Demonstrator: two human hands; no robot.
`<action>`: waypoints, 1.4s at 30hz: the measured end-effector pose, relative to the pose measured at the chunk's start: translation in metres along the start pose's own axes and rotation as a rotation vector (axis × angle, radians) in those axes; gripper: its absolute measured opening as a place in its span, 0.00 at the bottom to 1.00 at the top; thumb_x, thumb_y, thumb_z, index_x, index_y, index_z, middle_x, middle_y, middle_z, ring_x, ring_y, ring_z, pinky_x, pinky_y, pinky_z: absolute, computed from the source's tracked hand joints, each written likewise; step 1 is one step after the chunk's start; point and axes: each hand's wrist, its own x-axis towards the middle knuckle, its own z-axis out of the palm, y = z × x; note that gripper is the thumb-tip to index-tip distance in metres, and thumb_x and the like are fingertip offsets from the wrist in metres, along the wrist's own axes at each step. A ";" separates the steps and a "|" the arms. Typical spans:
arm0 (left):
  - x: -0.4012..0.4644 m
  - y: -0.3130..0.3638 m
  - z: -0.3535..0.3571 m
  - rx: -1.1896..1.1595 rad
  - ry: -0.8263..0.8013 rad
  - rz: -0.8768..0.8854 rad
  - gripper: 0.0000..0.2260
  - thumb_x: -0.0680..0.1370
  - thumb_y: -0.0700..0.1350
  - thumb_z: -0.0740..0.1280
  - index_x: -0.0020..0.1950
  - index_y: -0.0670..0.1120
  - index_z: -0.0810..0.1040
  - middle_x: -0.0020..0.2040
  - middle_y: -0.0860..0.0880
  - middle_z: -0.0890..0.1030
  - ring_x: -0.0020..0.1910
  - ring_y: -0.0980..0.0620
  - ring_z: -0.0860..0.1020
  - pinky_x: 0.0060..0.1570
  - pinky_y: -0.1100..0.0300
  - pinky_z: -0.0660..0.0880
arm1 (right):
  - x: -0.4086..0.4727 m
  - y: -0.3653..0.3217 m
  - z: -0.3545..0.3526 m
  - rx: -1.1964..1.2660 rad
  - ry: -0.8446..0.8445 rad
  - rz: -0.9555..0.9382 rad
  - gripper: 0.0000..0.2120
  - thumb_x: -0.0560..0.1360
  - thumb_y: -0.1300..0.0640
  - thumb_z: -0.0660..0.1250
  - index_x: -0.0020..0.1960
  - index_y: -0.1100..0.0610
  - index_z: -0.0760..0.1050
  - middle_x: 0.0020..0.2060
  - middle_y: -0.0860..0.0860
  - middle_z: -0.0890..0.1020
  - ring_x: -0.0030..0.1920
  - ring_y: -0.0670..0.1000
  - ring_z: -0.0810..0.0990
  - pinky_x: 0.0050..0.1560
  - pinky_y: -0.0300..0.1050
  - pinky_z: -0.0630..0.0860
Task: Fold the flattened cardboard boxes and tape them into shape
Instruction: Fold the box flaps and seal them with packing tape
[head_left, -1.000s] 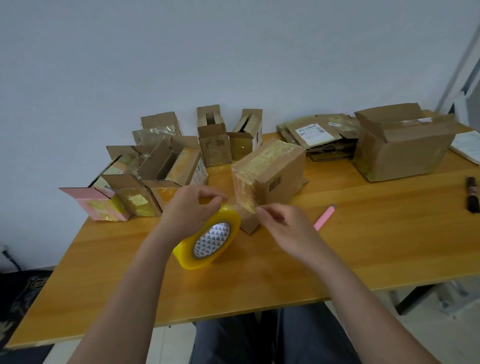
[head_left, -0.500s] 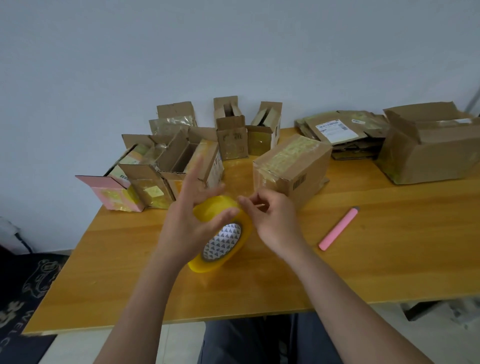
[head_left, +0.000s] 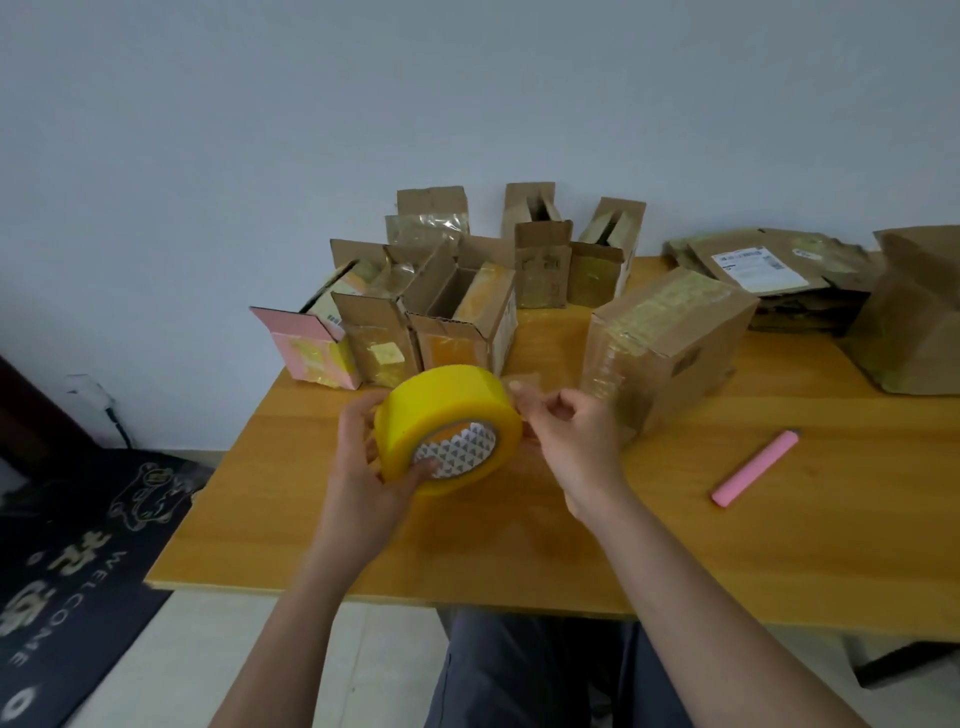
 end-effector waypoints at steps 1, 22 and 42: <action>0.001 0.001 -0.009 0.038 0.018 0.015 0.30 0.71 0.43 0.74 0.67 0.58 0.63 0.61 0.59 0.71 0.60 0.55 0.74 0.45 0.68 0.77 | 0.000 0.000 0.007 -0.025 -0.022 0.002 0.17 0.73 0.42 0.70 0.37 0.56 0.78 0.34 0.55 0.82 0.41 0.57 0.82 0.46 0.59 0.81; 0.028 0.057 -0.038 0.776 -0.221 0.079 0.31 0.74 0.37 0.66 0.71 0.62 0.70 0.70 0.50 0.62 0.71 0.47 0.60 0.67 0.48 0.69 | 0.005 0.026 0.018 -0.856 -0.013 -0.267 0.35 0.65 0.46 0.79 0.59 0.58 0.62 0.56 0.55 0.66 0.54 0.53 0.68 0.59 0.44 0.71; 0.084 0.097 0.147 0.302 -0.358 0.328 0.31 0.76 0.30 0.63 0.75 0.53 0.67 0.76 0.55 0.65 0.75 0.56 0.61 0.76 0.51 0.60 | 0.058 0.011 -0.138 -0.713 0.109 -0.696 0.19 0.75 0.57 0.71 0.65 0.56 0.75 0.64 0.51 0.75 0.66 0.50 0.71 0.66 0.56 0.72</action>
